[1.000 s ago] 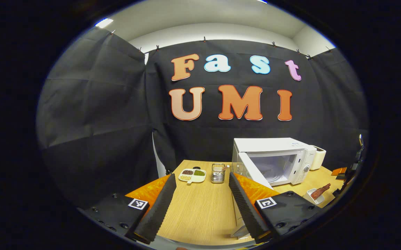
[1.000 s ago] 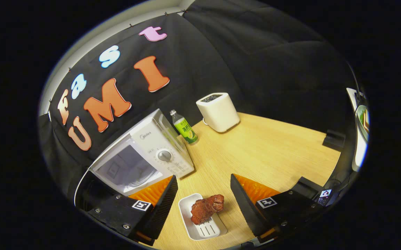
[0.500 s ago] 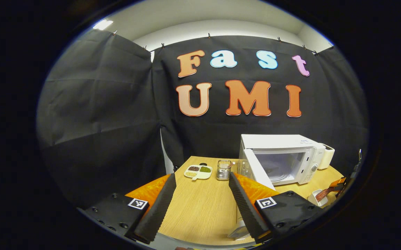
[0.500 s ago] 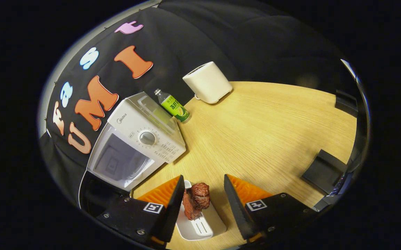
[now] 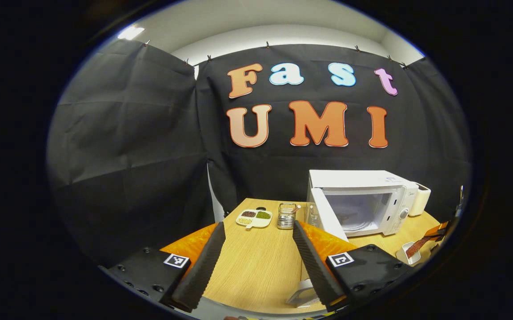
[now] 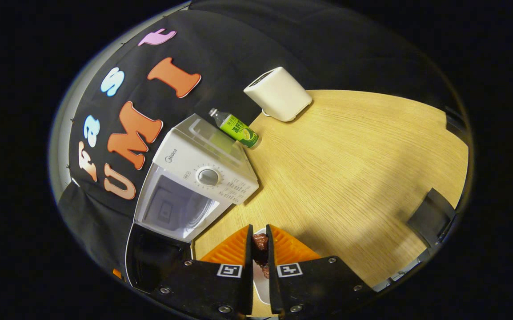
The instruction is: Open the microwave oven with the left hand, put the food in, and close the microwave oven.
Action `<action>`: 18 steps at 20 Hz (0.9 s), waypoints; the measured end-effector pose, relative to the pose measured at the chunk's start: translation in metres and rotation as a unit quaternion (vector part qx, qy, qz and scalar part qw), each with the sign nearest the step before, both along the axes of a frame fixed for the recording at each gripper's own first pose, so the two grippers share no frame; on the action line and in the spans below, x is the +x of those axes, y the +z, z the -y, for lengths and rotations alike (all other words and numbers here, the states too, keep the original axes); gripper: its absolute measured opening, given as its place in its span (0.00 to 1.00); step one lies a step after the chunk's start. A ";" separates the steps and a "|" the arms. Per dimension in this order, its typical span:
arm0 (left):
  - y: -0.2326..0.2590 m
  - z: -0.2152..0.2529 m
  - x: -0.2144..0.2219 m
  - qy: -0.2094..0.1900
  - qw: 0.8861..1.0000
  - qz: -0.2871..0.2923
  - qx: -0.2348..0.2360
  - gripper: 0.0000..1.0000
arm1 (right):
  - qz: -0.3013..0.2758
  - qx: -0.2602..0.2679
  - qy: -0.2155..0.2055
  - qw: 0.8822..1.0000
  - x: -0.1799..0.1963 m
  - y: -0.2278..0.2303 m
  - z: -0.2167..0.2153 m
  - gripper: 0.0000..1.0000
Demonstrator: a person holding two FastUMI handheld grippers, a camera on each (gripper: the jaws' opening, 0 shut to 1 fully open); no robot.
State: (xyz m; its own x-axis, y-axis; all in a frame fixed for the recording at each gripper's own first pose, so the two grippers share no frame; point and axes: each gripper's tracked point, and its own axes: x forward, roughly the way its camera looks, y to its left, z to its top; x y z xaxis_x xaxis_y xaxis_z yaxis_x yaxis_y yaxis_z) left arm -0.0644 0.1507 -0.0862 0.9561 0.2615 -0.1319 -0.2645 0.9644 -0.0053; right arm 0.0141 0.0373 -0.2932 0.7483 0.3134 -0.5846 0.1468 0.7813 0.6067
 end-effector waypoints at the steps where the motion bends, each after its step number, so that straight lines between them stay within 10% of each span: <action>1: -0.002 0.000 0.000 0.001 1.000 -0.001 -0.001 0.94 | 0.002 -0.004 0.006 1.000 0.000 0.004 0.000 0.14; 18: -0.029 -0.047 0.008 -0.015 1.000 -0.002 -0.009 0.98 | 0.099 0.052 0.028 0.993 0.029 0.107 -0.095 0.14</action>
